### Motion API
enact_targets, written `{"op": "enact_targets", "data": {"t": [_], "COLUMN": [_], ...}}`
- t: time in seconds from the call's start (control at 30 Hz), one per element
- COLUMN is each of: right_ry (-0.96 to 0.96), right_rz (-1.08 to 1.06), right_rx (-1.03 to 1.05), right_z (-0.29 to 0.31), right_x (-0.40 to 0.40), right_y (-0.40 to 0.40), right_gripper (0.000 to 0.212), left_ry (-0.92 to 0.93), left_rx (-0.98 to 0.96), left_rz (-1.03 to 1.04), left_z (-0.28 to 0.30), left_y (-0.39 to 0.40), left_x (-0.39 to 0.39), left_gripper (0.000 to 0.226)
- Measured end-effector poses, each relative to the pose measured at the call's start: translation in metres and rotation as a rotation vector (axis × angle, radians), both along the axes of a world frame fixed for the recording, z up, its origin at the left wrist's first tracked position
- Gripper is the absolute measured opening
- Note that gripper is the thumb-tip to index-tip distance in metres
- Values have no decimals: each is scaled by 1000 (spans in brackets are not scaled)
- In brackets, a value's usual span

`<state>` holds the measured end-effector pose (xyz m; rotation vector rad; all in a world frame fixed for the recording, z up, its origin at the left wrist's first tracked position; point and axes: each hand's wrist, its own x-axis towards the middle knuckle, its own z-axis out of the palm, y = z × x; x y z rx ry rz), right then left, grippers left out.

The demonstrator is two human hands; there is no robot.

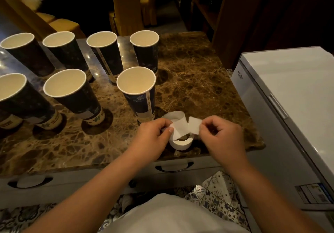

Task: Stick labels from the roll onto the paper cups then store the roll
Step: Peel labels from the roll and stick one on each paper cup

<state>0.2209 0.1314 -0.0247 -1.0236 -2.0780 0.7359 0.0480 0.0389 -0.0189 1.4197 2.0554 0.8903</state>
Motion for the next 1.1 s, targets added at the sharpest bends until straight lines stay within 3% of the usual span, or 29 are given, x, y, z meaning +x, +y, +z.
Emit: {"op": "enact_targets", "data": {"t": [0.07, 0.17, 0.2, 0.27, 0.3, 0.4, 0.43, 0.5, 0.77, 0.9, 0.97, 1.1], "right_ry": [6, -100, -136, -185, -195, -197, -193, -182, -196, -44, 29, 126], "right_rz": [-86, -120, -111, -88, -74, -33, -21, 3, 163, 263, 209, 305], "right_rx": [23, 285, 383, 558, 622, 727, 743, 763, 761, 549, 332, -507], "right_z": [4, 7, 7, 8, 9, 12, 14, 14, 12, 10, 14, 28], "right_x": [6, 15, 17, 17, 16, 12, 11, 10, 19, 27, 29, 28], "right_y": [4, 7, 6, 2, -2, -13, -16, -19, -15, -7, -5, -6], "right_gripper": [13, 10, 11, 17, 19, 20, 20, 19, 13, 17, 23, 27], "left_ry": [57, 156, 177, 183, 64, -683, -840, -940, -997, -942, -778, -309], "left_rx": [-9, 66, 125, 216, 203, -40, -108, -171, -251, -206, -167, -94], "left_rz": [18, 38, 45, 66, 80, 173, 209, 240, 230, 152, 55, -275], "left_z": [0, 4, 8, 15, 18, 33, 37, 40, 40, 45, 47, 51], "left_y": [1, 0, -1, -3, -3, 0, 2, 4, 4, 0, -3, -6], "left_x": [1, 6, 9, 18, 23, 35, 37, 37, 34, 31, 25, 15], "left_gripper": [19, 45, 45, 26, 14, 37, 38, 37, 27, 15, 16, 12]}}
